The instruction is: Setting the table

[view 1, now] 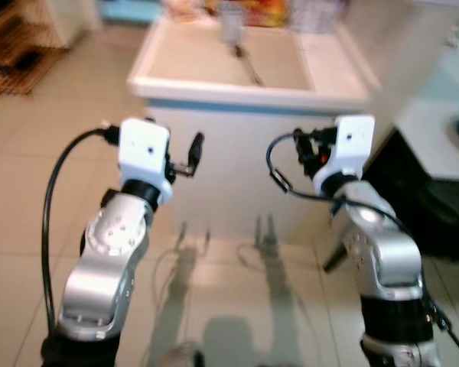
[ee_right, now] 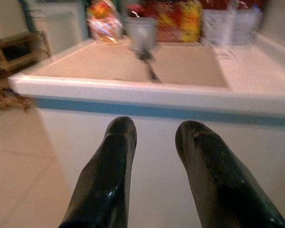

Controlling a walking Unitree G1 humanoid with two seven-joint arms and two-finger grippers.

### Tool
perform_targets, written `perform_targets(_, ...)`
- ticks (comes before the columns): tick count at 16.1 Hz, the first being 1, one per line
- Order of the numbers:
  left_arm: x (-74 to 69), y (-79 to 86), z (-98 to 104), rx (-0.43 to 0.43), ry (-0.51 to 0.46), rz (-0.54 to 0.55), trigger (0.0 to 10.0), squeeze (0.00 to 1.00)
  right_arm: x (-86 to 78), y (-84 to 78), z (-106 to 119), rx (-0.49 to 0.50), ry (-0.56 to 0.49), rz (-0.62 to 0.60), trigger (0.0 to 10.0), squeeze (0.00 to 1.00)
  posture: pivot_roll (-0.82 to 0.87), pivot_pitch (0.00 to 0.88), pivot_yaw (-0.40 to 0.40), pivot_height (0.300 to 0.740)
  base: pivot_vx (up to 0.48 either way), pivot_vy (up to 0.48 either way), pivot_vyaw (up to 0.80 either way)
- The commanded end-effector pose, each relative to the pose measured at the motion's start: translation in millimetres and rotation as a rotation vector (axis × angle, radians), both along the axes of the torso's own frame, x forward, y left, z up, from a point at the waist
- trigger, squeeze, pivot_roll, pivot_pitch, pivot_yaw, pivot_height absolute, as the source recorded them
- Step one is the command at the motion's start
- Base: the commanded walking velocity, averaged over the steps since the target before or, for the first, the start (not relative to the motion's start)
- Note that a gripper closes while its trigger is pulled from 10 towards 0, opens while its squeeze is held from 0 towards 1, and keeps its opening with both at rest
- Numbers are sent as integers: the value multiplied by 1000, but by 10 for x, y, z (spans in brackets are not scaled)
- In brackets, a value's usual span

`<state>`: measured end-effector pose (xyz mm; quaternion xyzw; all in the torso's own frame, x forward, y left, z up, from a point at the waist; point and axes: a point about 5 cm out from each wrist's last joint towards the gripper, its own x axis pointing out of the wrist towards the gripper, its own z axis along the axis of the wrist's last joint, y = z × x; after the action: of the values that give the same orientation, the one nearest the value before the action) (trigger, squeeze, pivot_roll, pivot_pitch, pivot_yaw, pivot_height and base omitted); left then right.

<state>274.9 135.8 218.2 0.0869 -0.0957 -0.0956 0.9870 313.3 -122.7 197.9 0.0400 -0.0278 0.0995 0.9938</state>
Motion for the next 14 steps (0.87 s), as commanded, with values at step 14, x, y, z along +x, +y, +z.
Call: perform_targets(14, 59, 31, 18, 8, 15, -8, 10000, 0, 142, -304, 163, 37, -50, -130, 10000, 0, 20, 87, -62, 740, 478, 0, -57)
